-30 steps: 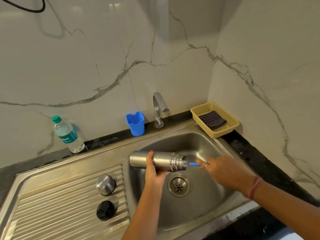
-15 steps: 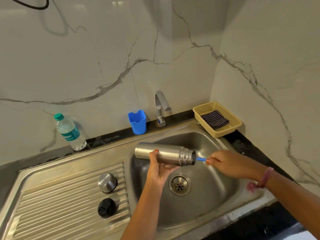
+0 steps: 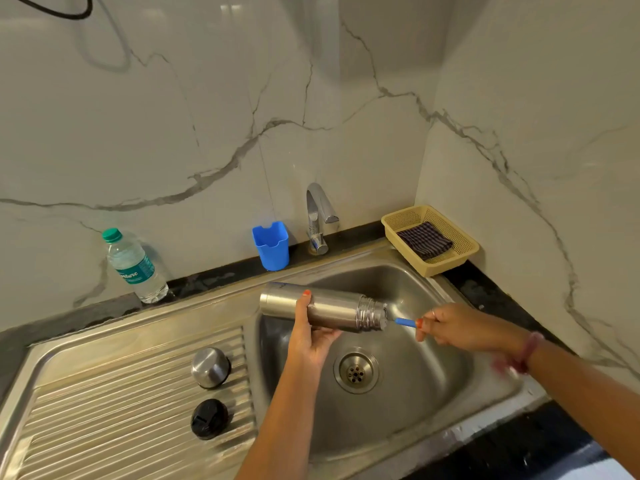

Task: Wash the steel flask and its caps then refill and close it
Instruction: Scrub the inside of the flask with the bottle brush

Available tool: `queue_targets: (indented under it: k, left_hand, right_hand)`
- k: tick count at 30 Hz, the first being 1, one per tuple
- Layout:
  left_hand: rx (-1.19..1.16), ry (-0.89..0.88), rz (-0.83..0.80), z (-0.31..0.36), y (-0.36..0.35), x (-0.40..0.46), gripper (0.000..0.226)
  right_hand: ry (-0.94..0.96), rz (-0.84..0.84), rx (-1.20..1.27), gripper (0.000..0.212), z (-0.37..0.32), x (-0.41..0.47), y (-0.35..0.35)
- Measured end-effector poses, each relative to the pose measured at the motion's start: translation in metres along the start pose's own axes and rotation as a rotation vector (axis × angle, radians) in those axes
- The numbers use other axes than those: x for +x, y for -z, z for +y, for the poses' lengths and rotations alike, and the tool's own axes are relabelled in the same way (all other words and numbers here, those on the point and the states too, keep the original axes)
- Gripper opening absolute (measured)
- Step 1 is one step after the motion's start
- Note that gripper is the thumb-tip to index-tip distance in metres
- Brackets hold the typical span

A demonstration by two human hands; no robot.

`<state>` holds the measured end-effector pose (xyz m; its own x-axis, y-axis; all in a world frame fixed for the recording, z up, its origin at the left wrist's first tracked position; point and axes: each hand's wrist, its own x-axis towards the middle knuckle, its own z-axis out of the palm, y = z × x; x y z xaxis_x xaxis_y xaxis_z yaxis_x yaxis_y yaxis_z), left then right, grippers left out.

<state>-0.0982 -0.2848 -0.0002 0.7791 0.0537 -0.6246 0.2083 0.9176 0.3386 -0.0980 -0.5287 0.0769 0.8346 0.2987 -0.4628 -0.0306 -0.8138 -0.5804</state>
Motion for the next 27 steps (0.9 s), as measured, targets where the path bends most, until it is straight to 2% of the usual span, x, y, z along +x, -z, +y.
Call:
queue_targets:
  k: [2, 3, 5, 7, 8, 11, 12, 14, 16, 17, 19, 21, 23, 25, 27]
  left_hand:
    - [0.006, 0.002, -0.007, 0.000, -0.005, -0.002, 0.076]
    - [-0.001, -0.001, -0.004, 0.000, -0.008, -0.002, 0.077]
    - [-0.013, -0.004, 0.005, -0.001, -0.010, -0.002, 0.077]
    - [-0.002, -0.015, 0.008, -0.003, -0.008, -0.001, 0.074]
    - [0.013, -0.019, 0.009, -0.003, -0.007, -0.001, 0.073]
    - [0.037, -0.024, 0.027, -0.003, -0.004, -0.001, 0.071]
    - [0.037, -0.026, 0.031, -0.003, -0.004, -0.002, 0.070]
    - [0.026, -0.015, 0.031, -0.005, -0.005, -0.002, 0.065]
    - [0.000, 0.007, 0.026, -0.007, -0.006, -0.002, 0.058]
    - [-0.016, 0.015, 0.028, -0.008, -0.007, -0.002, 0.057]
    - [-0.039, 0.020, 0.041, -0.007, -0.007, -0.001, 0.057]
    - [-0.036, 0.021, 0.060, -0.008, -0.006, 0.001, 0.058]
    - [-0.027, 0.014, 0.074, -0.011, -0.004, 0.001, 0.060]
    - [-0.002, 0.011, 0.075, -0.013, -0.003, 0.000, 0.057]
    - [0.034, 0.004, 0.064, -0.013, -0.003, -0.001, 0.051]
  right_hand:
    - [0.105, 0.246, -0.579, 0.025, 0.002, 0.003, -0.017]
    - [0.155, 0.371, -0.792, 0.029, 0.003, 0.003, -0.027]
    - [0.204, 0.451, -0.891, 0.036, 0.003, 0.002, -0.041]
    - [0.184, 0.353, -0.653, 0.029, -0.006, -0.004, -0.045]
    - [0.152, 0.254, -0.430, 0.025, -0.006, -0.004, -0.044]
    - [-0.086, -0.095, 0.216, 0.033, -0.006, 0.002, -0.025]
    - [-0.103, -0.125, 0.260, 0.034, -0.005, 0.004, -0.020]
    - [-0.046, -0.028, 0.057, 0.032, -0.003, 0.006, -0.020]
    - [0.090, 0.169, -0.407, 0.022, -0.004, 0.003, -0.033]
    - [0.179, 0.299, -0.653, 0.023, -0.003, 0.000, -0.040]
    - [0.336, 0.446, -0.915, 0.053, 0.003, -0.005, -0.050]
    - [0.433, 0.506, -0.917, 0.061, 0.011, -0.006, -0.045]
    - [0.334, 0.358, -0.813, 0.045, 0.002, -0.010, -0.044]
    - [0.144, 0.240, -0.368, 0.031, -0.001, -0.001, -0.048]
    - [-0.092, -0.004, 0.216, 0.030, 0.000, 0.007, -0.040]
